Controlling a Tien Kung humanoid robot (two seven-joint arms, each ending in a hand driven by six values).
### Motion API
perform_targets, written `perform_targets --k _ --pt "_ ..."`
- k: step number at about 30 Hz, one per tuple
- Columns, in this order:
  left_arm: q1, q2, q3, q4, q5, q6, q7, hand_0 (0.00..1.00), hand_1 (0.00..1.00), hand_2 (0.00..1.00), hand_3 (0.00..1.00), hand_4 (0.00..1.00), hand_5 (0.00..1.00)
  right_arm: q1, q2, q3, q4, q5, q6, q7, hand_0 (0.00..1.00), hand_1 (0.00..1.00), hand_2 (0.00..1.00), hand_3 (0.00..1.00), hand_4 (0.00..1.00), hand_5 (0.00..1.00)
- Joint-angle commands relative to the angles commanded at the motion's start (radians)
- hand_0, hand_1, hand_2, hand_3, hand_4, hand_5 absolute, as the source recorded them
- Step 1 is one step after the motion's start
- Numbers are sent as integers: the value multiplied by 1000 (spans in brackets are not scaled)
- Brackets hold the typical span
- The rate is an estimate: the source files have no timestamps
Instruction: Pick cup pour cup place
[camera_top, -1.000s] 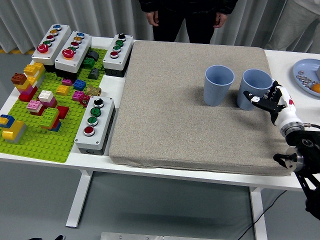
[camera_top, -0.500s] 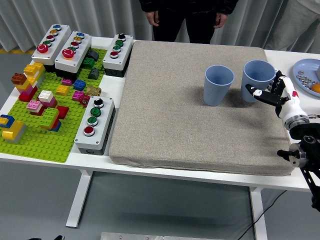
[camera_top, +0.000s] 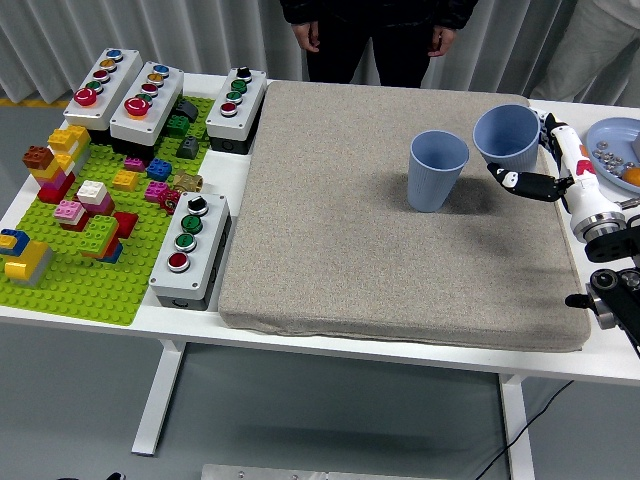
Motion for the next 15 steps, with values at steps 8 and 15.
perform_targets --k 8,15 --pt "-1 2 -1 0 1 0 -1 781 786 853 729 512 981 20 -8 -4 0 -87 -13 3 875 745 633 703 717 37" --pt "-6 2 -3 0 2 0 -2 781 786 854 730 513 979 43 -2 -19 7 -186 -26 -4 875 744 633 703 717 37"
